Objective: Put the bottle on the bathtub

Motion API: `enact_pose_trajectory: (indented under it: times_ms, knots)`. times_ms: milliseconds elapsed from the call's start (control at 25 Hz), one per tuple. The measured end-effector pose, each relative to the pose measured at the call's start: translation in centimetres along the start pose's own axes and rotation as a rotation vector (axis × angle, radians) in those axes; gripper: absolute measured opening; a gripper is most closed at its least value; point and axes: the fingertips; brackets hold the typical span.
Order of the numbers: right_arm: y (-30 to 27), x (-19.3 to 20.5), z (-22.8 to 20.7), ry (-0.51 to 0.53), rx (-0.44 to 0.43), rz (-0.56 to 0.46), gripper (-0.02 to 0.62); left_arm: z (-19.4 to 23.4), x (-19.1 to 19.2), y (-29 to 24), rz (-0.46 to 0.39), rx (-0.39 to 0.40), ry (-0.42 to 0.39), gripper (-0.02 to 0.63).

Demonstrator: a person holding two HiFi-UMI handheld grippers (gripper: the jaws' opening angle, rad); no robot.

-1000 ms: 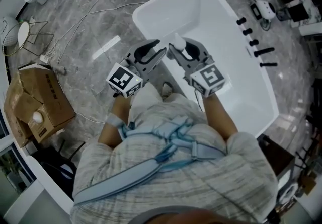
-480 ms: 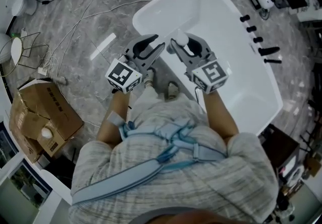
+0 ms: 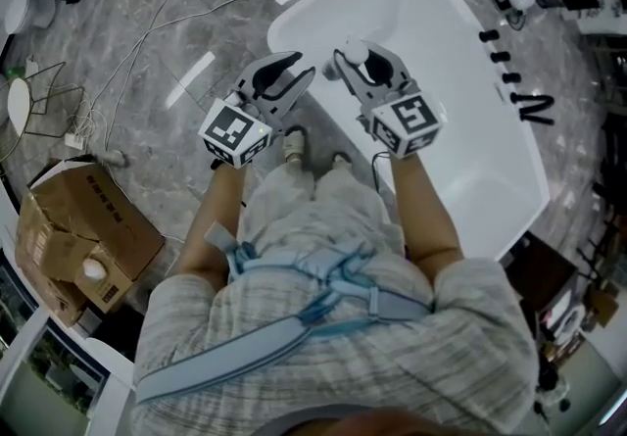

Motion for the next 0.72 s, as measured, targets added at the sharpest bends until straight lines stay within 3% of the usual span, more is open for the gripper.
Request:
enact_pose_trajectory:
  times_ms: [440,720]
  knots:
    - [-6.8,0.7,0.5,-0.002,-0.026,0.030,0.112,6.2,1.9,0.5,-0.068,-0.062,0.083,0.106]
    - [-11.3,2.3,-1.5,-0.005,-0.064,0.060,0.112,9.2,4.5,-1.1,-0.032,-0.109,0.104,0.106]
Point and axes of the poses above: the fingertips, and each gripper's own axes: y backward along the fingers, z to its left, x out of its underside, and after that the axes turned 11 degrees about x, right-handed
